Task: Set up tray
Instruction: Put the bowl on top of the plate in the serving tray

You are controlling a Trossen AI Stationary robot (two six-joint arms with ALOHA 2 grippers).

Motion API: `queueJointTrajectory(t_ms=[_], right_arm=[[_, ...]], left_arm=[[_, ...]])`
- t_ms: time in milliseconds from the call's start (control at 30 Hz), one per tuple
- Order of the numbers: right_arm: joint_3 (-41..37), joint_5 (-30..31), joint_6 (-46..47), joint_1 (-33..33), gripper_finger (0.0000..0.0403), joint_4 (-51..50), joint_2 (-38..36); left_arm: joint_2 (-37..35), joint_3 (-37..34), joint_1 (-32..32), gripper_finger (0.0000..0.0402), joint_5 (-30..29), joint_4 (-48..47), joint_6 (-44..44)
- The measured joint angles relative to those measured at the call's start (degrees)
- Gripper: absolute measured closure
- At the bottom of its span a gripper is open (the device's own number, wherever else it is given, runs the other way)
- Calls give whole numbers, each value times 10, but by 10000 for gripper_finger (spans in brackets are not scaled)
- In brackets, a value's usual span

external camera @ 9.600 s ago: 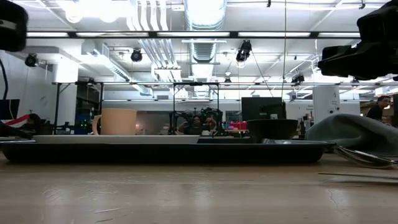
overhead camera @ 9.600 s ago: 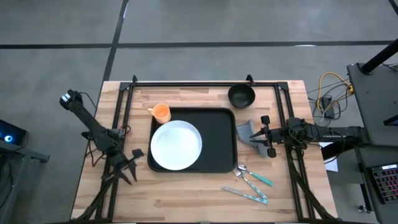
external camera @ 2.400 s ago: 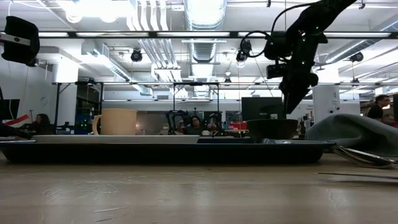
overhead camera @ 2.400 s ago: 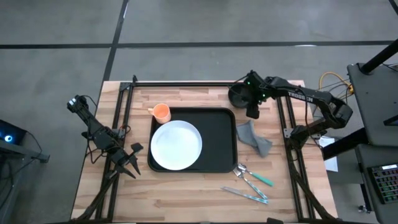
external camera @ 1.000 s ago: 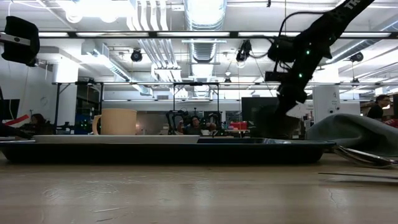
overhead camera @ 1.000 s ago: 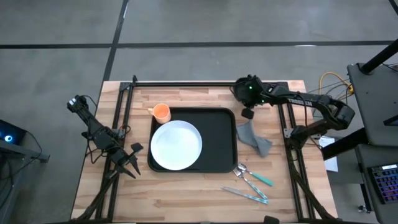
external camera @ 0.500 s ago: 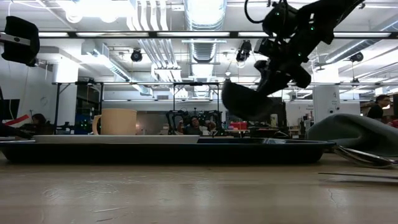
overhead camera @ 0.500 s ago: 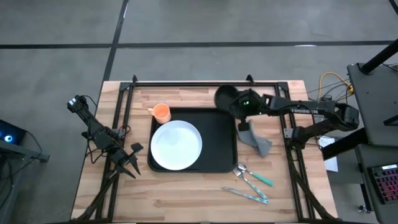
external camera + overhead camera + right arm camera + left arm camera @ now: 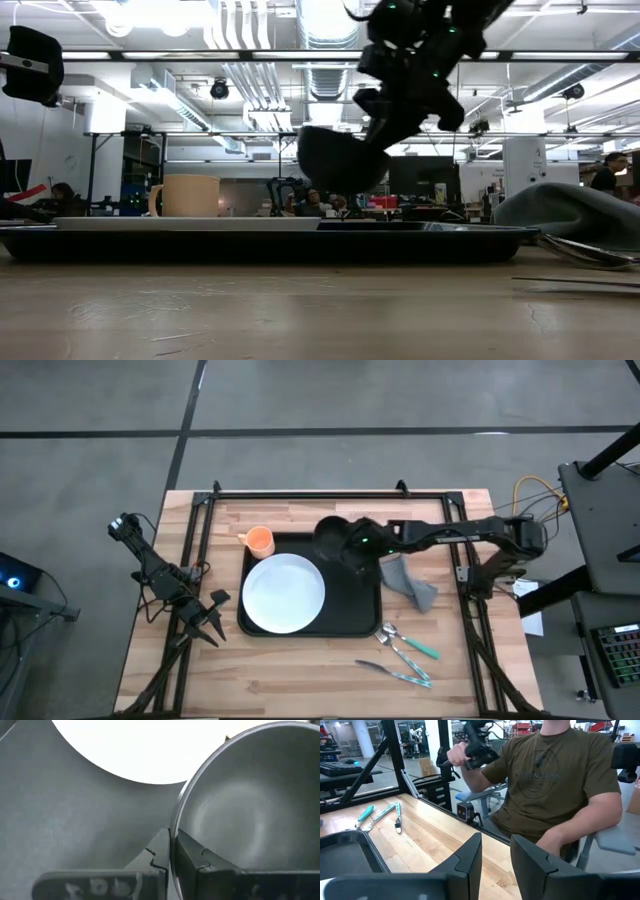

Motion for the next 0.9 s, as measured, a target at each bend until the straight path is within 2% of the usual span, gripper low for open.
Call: queueJointTrajectory(t_ms=[333,667,800,900], right_arm=[[122,-1,-54,40,394,-37,106],[206,-7,-117,76,394,-60,169],[247,-9,-118,82,394,-99,197],[278,-32,-116,81,394,-134,226]], left_arm=[[0,0,0,318,0,0,0],[0,0,0,318,0,0,0],[0,0,0,318,0,0,0],[0,0,0,318,0,0,0]])
